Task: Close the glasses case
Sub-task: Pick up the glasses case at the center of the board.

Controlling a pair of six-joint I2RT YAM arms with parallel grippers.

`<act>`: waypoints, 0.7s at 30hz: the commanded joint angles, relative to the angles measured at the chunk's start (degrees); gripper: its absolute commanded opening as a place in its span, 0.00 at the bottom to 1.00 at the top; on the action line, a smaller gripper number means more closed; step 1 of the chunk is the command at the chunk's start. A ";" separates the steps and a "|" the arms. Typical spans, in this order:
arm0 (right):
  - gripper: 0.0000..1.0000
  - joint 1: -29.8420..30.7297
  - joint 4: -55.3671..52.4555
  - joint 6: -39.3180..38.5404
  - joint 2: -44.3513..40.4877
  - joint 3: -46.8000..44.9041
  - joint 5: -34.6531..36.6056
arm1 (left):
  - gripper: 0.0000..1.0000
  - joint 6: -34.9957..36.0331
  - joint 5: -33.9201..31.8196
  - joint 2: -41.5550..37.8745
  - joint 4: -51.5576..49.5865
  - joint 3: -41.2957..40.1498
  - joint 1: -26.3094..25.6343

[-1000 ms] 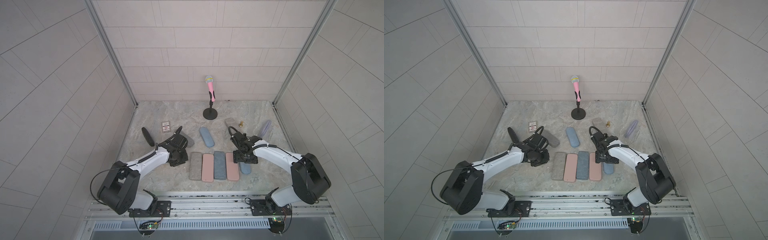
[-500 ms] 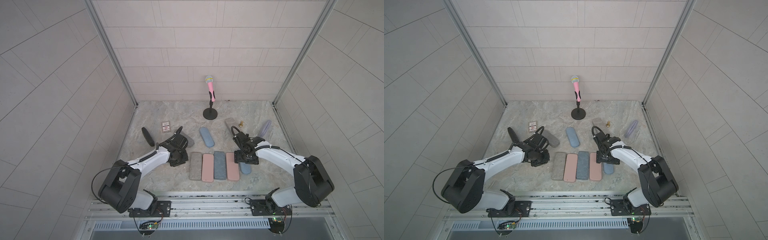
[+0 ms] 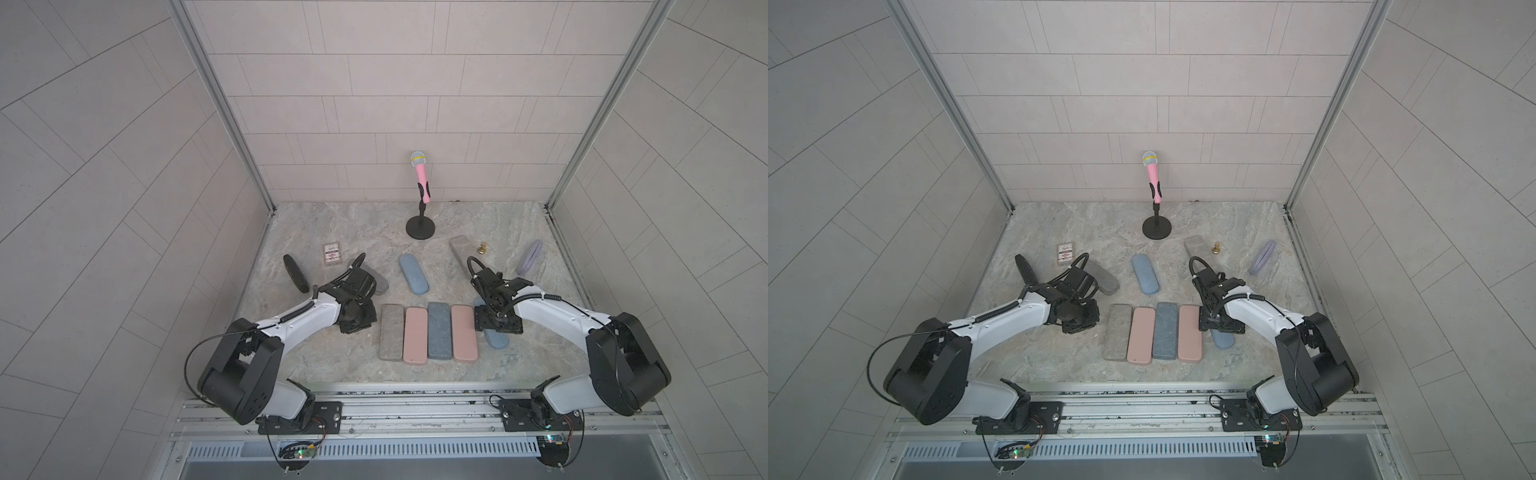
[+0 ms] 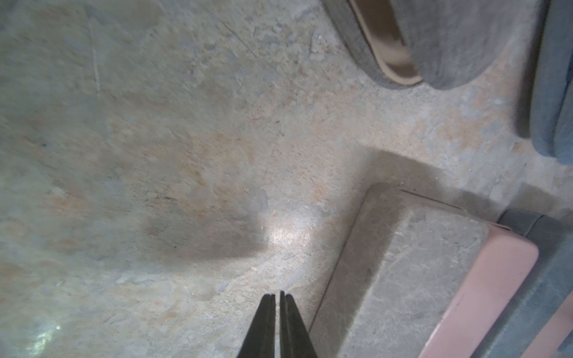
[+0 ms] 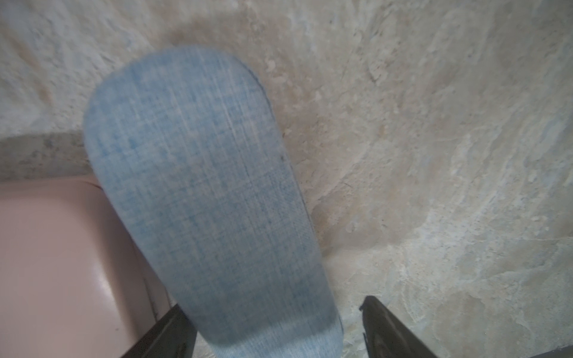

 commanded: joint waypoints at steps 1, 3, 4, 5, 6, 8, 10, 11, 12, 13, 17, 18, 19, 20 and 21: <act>0.83 -0.61 0.95 -0.62 1.97 -0.80 -0.06 | 0.11 0.14 -0.22 0.26 -0.22 0.29 0.25; 0.81 -0.86 2.10 -0.80 3.01 -1.09 -0.73 | 0.11 0.15 -0.39 0.05 -0.22 0.12 0.25; 0.80 -0.99 2.64 -0.88 3.57 -0.99 -0.97 | 0.11 0.06 -0.51 -0.05 -0.22 0.07 0.25; 0.77 -1.20 2.97 -1.00 4.05 -1.01 -1.05 | 0.11 -0.01 -0.46 0.01 -0.22 0.05 0.22; 0.73 -1.41 3.28 -1.14 4.59 -0.76 -1.28 | 0.11 0.00 -0.44 -0.04 -0.28 0.03 0.25; 0.60 -1.63 3.52 -1.56 5.22 -0.12 -1.52 | 0.12 0.13 -0.44 0.08 -0.30 0.09 0.25; 0.44 -1.73 3.29 -1.86 5.29 0.86 -1.61 | 0.11 0.15 -0.56 0.11 -0.26 0.11 0.29; 0.38 -1.66 3.04 -1.93 5.09 1.36 -1.68 | 0.11 0.14 -0.56 0.24 -0.29 0.20 0.25; 0.35 -1.70 2.73 -2.24 4.72 2.22 -1.88 | 0.11 0.15 -0.51 0.28 -0.30 0.27 0.24; 0.33 -1.64 2.20 -2.80 4.31 3.40 -2.38 | 0.11 0.15 -0.56 0.34 -0.24 0.33 0.25; 0.31 -0.95 -0.96 -4.17 3.74 10.02 -2.43 | 0.11 0.15 -0.43 1.05 0.05 0.71 0.25; 0.31 -0.60 -1.69 -4.44 3.95 12.31 -2.32 | 0.11 0.21 -0.32 1.28 0.05 0.85 0.21; 0.31 -0.33 -2.37 -4.57 4.40 14.59 -2.19 | 0.11 0.24 -0.25 1.44 0.14 0.92 0.26; 0.31 -0.08 -3.10 -4.66 4.84 16.70 -2.10 | 0.11 0.24 -0.18 1.52 0.14 1.00 0.25; 0.31 0.11 -3.69 -4.75 5.42 18.66 -2.05 | 0.11 0.27 -0.10 1.53 0.09 1.14 0.26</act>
